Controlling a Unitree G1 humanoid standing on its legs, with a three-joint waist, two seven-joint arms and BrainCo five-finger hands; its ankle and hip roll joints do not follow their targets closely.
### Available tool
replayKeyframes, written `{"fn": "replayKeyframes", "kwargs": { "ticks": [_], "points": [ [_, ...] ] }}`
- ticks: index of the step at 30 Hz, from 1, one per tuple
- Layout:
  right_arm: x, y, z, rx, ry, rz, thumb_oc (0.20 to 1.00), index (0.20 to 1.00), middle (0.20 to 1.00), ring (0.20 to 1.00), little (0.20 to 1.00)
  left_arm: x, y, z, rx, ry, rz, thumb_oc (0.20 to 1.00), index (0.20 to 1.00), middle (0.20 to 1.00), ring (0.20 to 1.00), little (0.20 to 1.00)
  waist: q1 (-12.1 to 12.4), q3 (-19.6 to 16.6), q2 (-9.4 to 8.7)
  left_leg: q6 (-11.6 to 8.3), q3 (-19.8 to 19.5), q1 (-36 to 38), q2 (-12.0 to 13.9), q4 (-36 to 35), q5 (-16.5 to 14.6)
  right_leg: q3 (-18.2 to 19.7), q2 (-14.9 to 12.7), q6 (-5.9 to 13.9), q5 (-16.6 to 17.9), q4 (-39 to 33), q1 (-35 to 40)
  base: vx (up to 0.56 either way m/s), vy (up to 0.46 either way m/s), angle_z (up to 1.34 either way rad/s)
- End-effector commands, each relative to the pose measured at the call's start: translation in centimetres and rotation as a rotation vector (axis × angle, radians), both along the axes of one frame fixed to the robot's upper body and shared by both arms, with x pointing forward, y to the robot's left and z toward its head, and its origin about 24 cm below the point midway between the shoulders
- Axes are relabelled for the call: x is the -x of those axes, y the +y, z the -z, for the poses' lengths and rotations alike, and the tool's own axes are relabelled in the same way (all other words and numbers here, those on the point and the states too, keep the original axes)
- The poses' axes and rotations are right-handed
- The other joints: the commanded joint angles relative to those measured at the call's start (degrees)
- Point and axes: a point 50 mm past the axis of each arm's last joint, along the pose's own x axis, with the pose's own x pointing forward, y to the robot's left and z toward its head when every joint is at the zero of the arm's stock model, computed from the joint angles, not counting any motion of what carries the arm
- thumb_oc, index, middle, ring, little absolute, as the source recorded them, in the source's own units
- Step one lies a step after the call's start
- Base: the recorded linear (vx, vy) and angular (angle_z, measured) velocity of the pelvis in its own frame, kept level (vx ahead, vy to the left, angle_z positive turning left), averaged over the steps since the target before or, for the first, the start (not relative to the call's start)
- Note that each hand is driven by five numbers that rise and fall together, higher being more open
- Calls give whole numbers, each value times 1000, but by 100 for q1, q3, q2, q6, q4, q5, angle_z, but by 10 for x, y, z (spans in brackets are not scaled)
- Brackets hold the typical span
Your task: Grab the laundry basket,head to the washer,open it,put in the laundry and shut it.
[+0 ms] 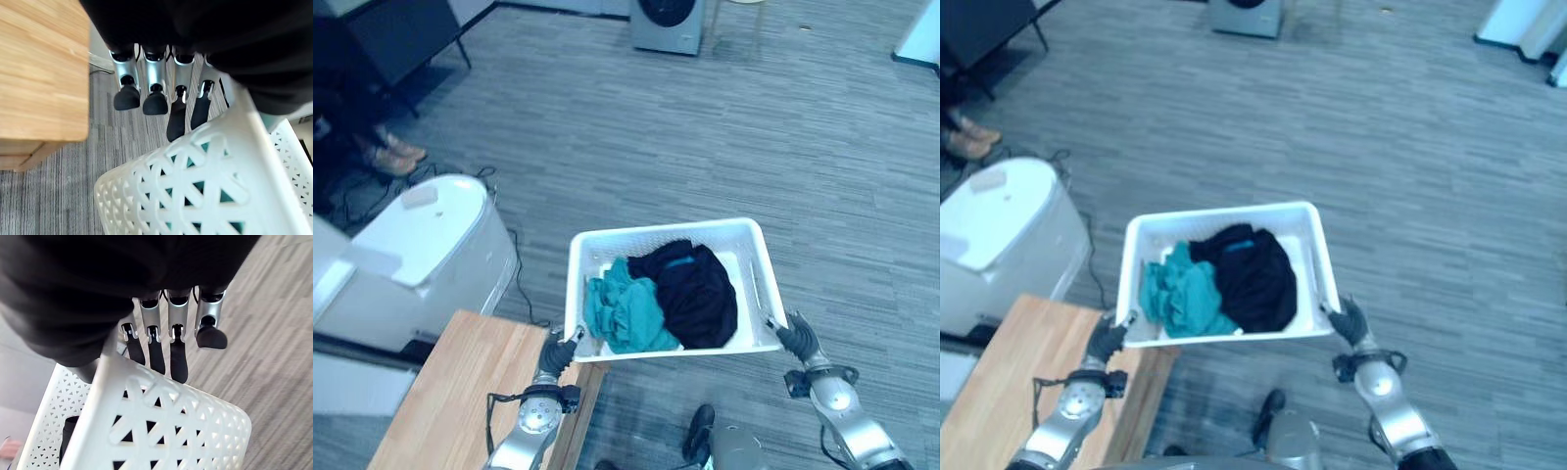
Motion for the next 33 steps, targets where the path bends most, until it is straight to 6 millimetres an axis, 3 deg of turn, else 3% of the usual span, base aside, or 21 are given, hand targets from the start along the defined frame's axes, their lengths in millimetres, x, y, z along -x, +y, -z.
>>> {"fn": "replayKeyframes", "kwargs": {
  "ticks": [1,2,3,5,6,8,13,14,15,17,18,21,24,26,30,33],
  "points": [
    [-21,36,-57,-181,-284,-221,200,200,200,200,200,-37,-34,-55,190,-313,79,200,200,200,200,200,319,-175,-242,-178,-1613,-690,-656,1179,-217,1178,439,409,-60,-1049,539,235,-106,-171],
    [-21,36,-57,-180,-284,-219,200,200,200,200,200,-37,-35,-54,191,-313,80,200,200,200,200,200,309,-186,-236,-164,-1630,-713,-658,1202,-240,1164,436,416,-65,-1056,537,152,-33,-121],
    [-19,35,-55,-180,-274,-216,200,200,200,200,200,-36,-35,-53,196,-307,77,200,200,200,200,200,342,-168,-320,-42,-1735,-904,-842,1094,-201,1245,361,415,33,-1066,537,87,23,-54],
    [-15,31,-49,-185,-248,-193,200,200,200,200,200,-33,-35,-49,196,-291,68,200,200,200,200,200,449,-145,-358,57,-2052,-1183,-1126,727,-447,1490,324,495,-6,-1129,683,276,46,-55],
    [-13,29,-45,-188,-234,-175,200,200,200,200,200,-29,-34,-46,195,-275,62,200,200,200,200,200,583,-114,-345,95,-2385,-1527,-1382,257,-408,1654,376,550,-63,-1205,853,276,44,-76],
    [-13,29,-43,-188,-225,-172,200,200,200,200,200,-27,-32,-45,195,-267,57,200,200,200,200,200,645,-102,-323,73,-2537,-1679,-1474,-64,-155,1715,418,560,-87,-1240,920,166,37,-55],
    [-13,29,-43,-188,-225,-172,200,200,200,200,200,-27,-32,-45,195,-267,56,200,200,200,200,200,642,-108,-326,73,-2538,-1679,-1479,-77,-145,1714,414,561,-86,-1240,913,72,14,-43],
    [-14,26,-40,-177,-220,-148,200,200,200,200,200,-25,-28,-42,187,-254,43,200,200,200,200,200,825,-43,-228,-46,-2690,-2116,-1483,-524,378,1907,566,561,-274,-1296,1225,823,342,71],
    [-12,29,-41,-205,-231,-152,200,200,200,200,200,-22,-20,-44,163,-252,42,200,200,200,200,200,855,-230,-181,239,-2703,-1458,-1597,-938,220,2029,365,721,-517,-419,1280,816,343,60],
    [-13,31,-42,-212,-239,-156,200,200,200,200,200,-22,-18,-45,156,-256,39,200,200,200,200,200,859,-246,-171,290,-2622,-1380,-1591,-928,174,2024,306,803,-428,-113,1158,448,215,-50],
    [-15,34,-44,-218,-249,-168,200,200,200,200,200,-24,-14,-47,139,-265,40,200,200,200,200,200,824,-209,-194,424,-2538,-1079,-1639,-911,-38,2092,156,1000,-130,612,864,269,97,-67],
    [-16,37,-45,-217,-251,-178,200,200,200,200,200,-26,-13,-49,124,-270,46,200,200,200,200,200,759,-178,-149,495,-2552,-845,-1633,-972,-160,2226,231,975,8,916,441,224,40,-10],
    [-18,37,-47,-233,-258,-179,200,200,200,200,200,-26,-9,-52,116,-282,43,200,200,200,200,200,632,-175,-59,470,-2543,-485,-1580,-1229,-291,2004,236,876,-17,484,-42,344,-27,-5],
    [-18,37,-47,-237,-254,-181,200,200,200,200,200,-26,-9,-54,120,-288,47,200,200,200,200,200,543,-136,-75,452,-2562,-248,-1596,-1336,-378,1856,239,866,195,-77,-295,295,-68,1],
    [-16,35,-44,-222,-245,-169,200,200,200,200,200,-29,-8,-55,115,-305,32,200,200,200,200,200,286,-11,-66,266,-2725,383,-1552,-1580,-641,1626,150,1120,720,-1163,-956,410,-130,-1],
    [-14,33,-43,-221,-241,-161,200,200,200,200,200,-29,-12,-54,127,-300,44,200,200,200,200,200,229,-67,-98,239,-2838,623,-1590,-1563,-850,1700,95,1107,821,-1171,-836,389,-153,38]
  ]
}}
